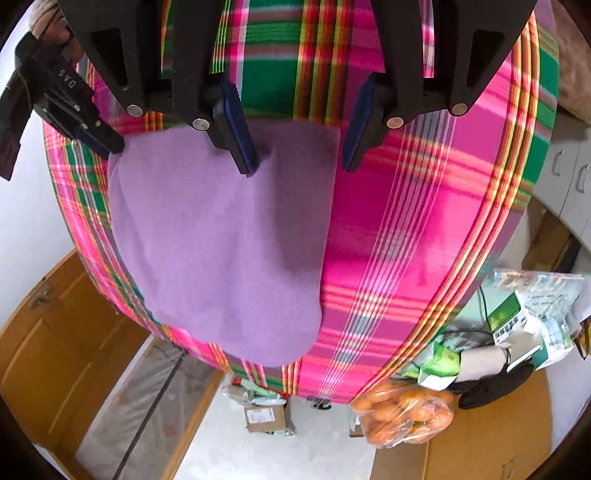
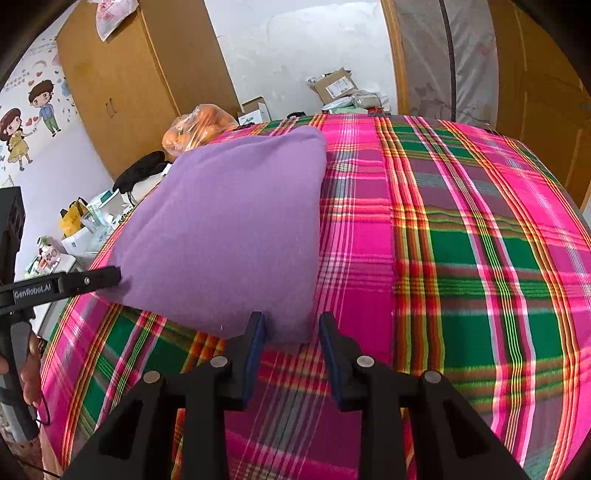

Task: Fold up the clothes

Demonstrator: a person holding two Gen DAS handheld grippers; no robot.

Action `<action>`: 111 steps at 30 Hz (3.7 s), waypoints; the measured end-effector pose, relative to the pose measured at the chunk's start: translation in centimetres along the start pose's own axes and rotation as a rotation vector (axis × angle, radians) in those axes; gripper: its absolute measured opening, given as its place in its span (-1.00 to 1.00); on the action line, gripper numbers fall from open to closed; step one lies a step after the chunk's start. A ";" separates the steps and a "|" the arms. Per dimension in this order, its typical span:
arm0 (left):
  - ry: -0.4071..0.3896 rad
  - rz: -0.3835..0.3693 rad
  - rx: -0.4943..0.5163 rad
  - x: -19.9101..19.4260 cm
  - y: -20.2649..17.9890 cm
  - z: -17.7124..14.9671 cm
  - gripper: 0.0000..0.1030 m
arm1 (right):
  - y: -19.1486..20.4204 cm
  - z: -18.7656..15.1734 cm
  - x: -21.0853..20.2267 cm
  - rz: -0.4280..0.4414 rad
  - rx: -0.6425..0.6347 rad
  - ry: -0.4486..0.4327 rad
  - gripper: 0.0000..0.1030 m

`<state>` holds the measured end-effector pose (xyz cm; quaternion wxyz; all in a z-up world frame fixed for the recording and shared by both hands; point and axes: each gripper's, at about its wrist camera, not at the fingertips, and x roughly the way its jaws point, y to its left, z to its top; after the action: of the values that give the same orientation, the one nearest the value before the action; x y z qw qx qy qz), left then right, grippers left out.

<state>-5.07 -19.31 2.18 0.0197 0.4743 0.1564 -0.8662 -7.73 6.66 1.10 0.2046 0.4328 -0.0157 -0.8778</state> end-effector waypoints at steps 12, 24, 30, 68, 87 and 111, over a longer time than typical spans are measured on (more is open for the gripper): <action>-0.011 0.100 0.011 -0.3 -1.0 -3.1 -0.02 | 2.3 -1.9 -1.0 -0.007 -0.007 0.046 -0.41; -0.051 0.198 0.101 0.2 -3.2 -3.9 -0.03 | 4.6 -2.1 -0.2 -0.115 -0.058 0.048 -0.25; -0.062 0.213 0.100 0.4 -3.4 -3.9 -0.03 | 6.1 -2.5 0.5 -0.174 -0.144 0.021 0.12; -0.146 0.201 0.128 1.3 -3.9 -4.1 0.31 | 5.0 -1.1 2.0 -0.216 -0.076 0.023 0.49; -0.146 0.200 0.126 1.3 -3.8 -4.1 0.32 | 5.0 -1.1 2.0 -0.216 -0.076 0.022 0.49; -0.146 0.198 0.127 1.4 -3.7 -4.1 0.32 | 5.0 -1.1 2.0 -0.216 -0.076 0.023 0.49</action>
<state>-3.18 -14.44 -0.04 0.0867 0.4233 0.0519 -0.9004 -6.24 1.49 -0.04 0.1250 0.4337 0.0666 -0.8898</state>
